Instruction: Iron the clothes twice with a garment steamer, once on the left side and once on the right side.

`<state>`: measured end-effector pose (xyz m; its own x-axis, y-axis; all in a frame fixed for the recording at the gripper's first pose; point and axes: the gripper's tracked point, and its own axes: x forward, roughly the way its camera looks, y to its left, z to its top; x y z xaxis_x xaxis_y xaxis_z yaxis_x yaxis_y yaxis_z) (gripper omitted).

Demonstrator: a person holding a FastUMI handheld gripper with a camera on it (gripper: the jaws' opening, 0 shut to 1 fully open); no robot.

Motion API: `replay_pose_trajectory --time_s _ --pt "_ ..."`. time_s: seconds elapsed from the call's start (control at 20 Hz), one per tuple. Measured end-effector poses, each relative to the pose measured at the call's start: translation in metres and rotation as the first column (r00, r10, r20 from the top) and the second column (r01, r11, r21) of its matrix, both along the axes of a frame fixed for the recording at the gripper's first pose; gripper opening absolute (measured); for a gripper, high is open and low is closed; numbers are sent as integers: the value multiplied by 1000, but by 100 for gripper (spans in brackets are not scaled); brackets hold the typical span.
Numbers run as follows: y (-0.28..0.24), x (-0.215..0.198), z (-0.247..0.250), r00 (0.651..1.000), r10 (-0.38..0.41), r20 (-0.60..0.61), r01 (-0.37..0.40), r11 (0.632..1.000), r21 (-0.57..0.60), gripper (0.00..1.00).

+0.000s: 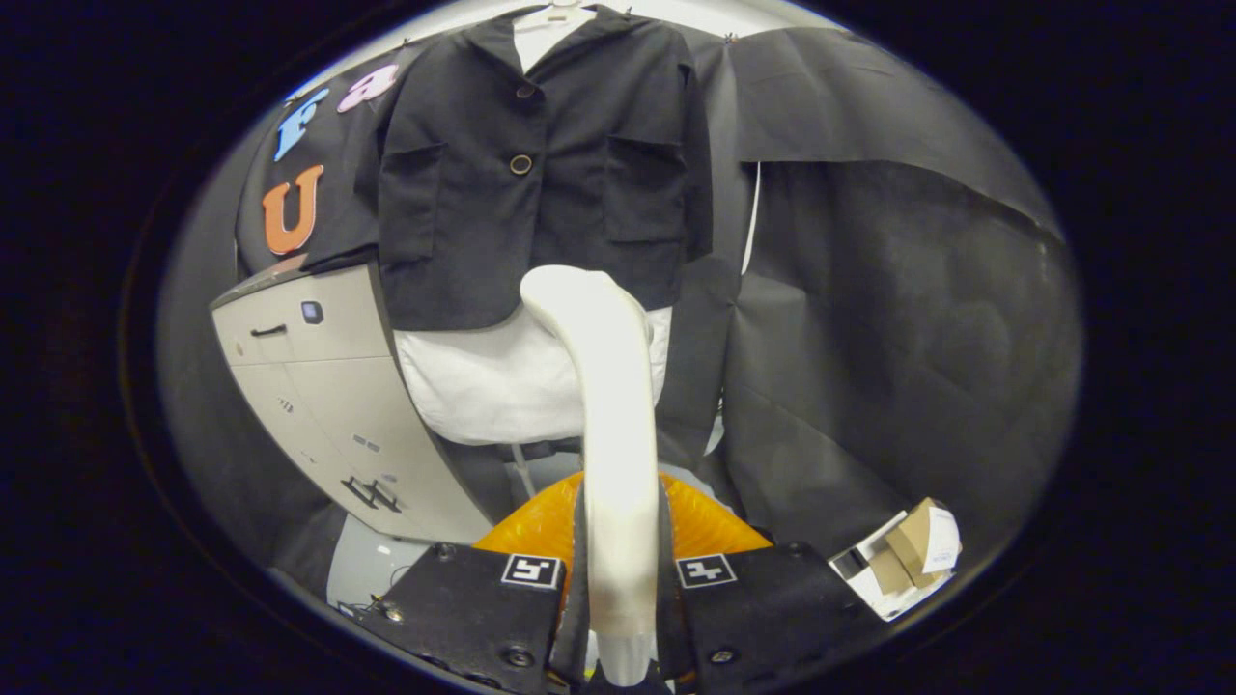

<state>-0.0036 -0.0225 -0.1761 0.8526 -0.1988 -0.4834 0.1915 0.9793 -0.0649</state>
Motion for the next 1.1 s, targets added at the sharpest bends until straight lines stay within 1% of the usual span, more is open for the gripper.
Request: replay_pose_trajectory --time_s 0.15,0.25,0.4,0.55,0.7,0.9,1.1 --pt "-2 -23 31 999 11 48 -12 1000 6 30" --pt "-2 -38 48 996 33 80 -34 999 10 30" --pt "-5 -62 67 989 90 116 -90 996 -8 30" --pt "-12 -96 86 976 169 140 -169 986 -8 30" --pt "-24 -136 107 955 238 180 -240 971 -11 30" --pt "-34 -190 135 916 322 238 -330 944 -10 30" --pt "-41 -228 159 891 365 270 -384 923 18 30"
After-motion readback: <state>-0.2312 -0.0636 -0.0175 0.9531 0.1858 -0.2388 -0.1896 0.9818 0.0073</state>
